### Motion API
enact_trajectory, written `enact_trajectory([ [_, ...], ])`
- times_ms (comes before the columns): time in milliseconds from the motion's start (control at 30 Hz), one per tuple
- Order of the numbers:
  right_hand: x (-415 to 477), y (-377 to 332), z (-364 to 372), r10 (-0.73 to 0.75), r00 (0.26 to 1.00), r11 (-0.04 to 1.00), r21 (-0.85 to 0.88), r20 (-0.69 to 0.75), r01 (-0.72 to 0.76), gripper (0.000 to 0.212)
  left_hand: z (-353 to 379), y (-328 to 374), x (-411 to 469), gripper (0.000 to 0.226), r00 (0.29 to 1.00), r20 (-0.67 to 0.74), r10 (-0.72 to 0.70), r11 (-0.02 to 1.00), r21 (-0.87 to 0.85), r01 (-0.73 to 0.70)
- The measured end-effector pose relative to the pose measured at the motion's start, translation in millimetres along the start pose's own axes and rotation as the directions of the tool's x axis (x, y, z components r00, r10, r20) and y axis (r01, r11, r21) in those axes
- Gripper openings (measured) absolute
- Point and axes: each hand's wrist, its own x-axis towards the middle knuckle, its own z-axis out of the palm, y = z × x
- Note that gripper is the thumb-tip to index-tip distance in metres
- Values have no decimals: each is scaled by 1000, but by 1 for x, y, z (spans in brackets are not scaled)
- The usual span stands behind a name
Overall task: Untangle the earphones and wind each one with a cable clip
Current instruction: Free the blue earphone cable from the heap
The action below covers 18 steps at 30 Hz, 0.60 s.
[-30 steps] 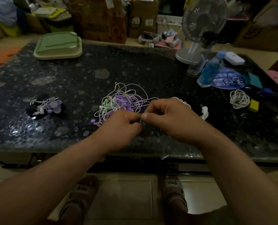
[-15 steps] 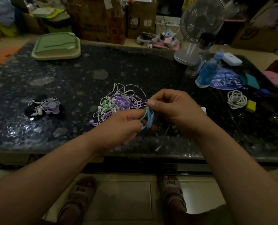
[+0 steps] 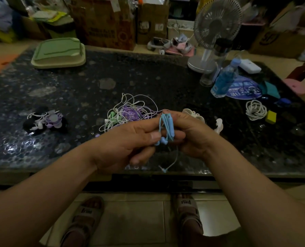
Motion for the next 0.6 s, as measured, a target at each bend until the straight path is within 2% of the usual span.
enact_trajectory([
  [67,2,9,6,31,999,999,-25,25,-30,37,-4,0,1,47,998,-64,11,997,-71,-15],
  [100,2,12,11,34,999,998,-55,2,-34,37,-7,-1,1,48,993,-115,9,998,-57,-16],
  [233,-8,14,26,-62,984,954,-300,-167,9,26,-20,1,1,49,961,-271,51,991,131,-16],
  [267,-10,15,26,-90,976,911,-413,-197,0,28,-23,1,0,49,953,-297,62,979,205,0],
  [333,-16,14,25,-146,967,756,-654,-211,-28,26,-27,1,-3,48,937,-344,55,946,320,61],
  [400,-21,9,25,-198,963,631,-776,-181,-16,21,-28,1,-6,46,924,-381,35,915,384,123],
  [467,-24,3,25,-248,958,577,-817,-140,30,17,-28,1,-6,41,918,-395,44,827,530,189],
  [533,-26,-3,25,-267,959,519,-853,-97,58,16,-31,-4,-7,32,935,-352,32,677,696,238],
  [600,-24,-7,21,-267,962,465,-882,-53,80,16,-31,-9,-8,30,958,-281,-54,583,771,259],
])
